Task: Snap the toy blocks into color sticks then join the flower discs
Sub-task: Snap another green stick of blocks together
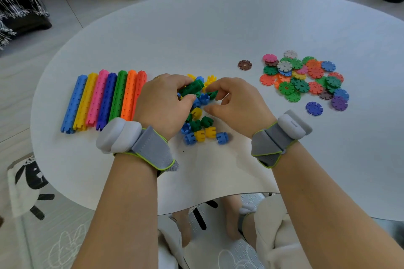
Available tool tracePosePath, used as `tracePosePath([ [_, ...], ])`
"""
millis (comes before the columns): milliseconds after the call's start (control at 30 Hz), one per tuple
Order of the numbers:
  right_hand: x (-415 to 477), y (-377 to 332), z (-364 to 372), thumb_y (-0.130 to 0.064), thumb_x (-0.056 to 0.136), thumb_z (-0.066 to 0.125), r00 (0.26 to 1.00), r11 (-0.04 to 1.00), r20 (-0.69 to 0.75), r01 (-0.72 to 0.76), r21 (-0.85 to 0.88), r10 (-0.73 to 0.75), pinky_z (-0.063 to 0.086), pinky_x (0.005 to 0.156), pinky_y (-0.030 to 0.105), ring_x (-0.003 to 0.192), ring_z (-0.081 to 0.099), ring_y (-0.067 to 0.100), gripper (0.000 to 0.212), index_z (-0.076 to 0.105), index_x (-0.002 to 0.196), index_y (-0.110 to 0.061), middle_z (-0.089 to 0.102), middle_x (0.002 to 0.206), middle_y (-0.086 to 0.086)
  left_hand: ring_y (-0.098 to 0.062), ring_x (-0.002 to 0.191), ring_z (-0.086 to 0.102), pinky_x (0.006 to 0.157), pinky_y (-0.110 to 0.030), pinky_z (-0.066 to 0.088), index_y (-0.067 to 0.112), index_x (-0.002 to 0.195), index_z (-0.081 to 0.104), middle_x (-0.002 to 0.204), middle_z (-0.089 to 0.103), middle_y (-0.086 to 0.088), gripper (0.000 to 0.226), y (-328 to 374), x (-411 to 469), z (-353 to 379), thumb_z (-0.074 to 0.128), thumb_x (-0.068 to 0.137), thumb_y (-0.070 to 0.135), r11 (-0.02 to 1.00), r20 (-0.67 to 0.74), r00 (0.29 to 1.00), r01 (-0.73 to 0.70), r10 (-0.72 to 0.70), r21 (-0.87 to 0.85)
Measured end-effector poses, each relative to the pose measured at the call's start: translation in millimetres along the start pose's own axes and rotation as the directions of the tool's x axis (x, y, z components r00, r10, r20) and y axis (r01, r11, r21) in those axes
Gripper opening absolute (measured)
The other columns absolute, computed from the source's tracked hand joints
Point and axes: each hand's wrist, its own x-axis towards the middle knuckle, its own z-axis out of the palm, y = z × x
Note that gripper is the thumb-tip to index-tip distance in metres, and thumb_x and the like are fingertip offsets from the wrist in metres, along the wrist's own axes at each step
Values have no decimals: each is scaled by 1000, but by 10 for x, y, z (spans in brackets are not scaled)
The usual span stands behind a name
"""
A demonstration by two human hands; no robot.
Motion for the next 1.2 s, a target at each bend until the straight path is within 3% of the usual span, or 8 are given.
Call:
tracePosePath([
  [167, 53, -19, 83, -21, 84, 62, 1000, 985, -7, 4, -170, -5, 32, 73, 22, 87, 49, 13, 34, 62, 117, -28, 48, 100, -3, -21, 104, 56, 94, -30, 41, 22, 122, 61, 118, 61, -3, 34, 16, -2, 13, 59, 88, 23, 1000, 13, 1000, -6, 6, 2],
  [400, 66, 0, 15, -13, 80, 62, 999, 988, 31, 31, -150, -27, 37, 68, 24, 80, 51, 14, 28, 60, 107, -22, 53, 90, -3, -20, 101, 56, 91, -27, 39, 22, 122, 61, 117, 62, -3, 34, -17, 0, 2, 59, 88, 24, 1000, 15, 1000, 5, -5, 6],
  [533, 66, 16, -8, -7, 83, 57, 999, 989, 37, 29, -145, -24, 43, 75, 25, 83, 55, 15, 36, 60, 116, -18, 55, 79, -6, -20, 102, 56, 92, -28, 39, 21, 122, 61, 118, 62, -3, 34, -13, 1, 1, 60, 88, 24, 1000, 16, 1000, 9, -9, 7],
  [767, 106, -11, 12, -11, 87, 55, 999, 978, 42, 11, -207, -3, 46, 81, 31, 93, 58, 23, 32, 58, 119, -15, 56, 85, 0, -23, 104, 55, 94, -32, 41, 21, 123, 61, 118, 62, -4, 34, 0, -5, 10, 58, 89, 23, 1000, 37, 999, -15, 15, 13],
  [900, 132, -23, 8, -17, 90, 55, 997, 970, 73, -3, -244, 21, 46, 85, 33, 101, 57, 25, 32, 57, 123, -15, 62, 100, 7, -22, 103, 55, 93, -31, 40, 21, 123, 60, 118, 61, -4, 34, -7, -8, 12, 58, 89, 23, 999, 45, 999, -25, 24, 20],
  [1067, 83, -1, -29, -35, 86, 65, 994, 968, -77, 51, -244, -72, 31, 73, 23, 90, 51, 14, 26, 64, 106, -19, 53, 102, -2, -21, 102, 54, 91, -28, 38, 21, 123, 60, 116, 62, -4, 35, -16, -10, 4, 58, 89, 22, 999, 40, 998, -46, 46, 14],
  [1200, 51, -14, -44, -26, 82, 69, 983, 978, -136, 98, -184, -124, 45, 75, 26, 82, 61, 16, 22, 65, 101, -16, 66, 97, -1, -20, 100, 52, 79, -18, 30, 23, 122, 61, 107, 61, -5, 35, -1, -2, 30, 59, 87, 19, 995, 64, 993, -98, 96, 29],
])
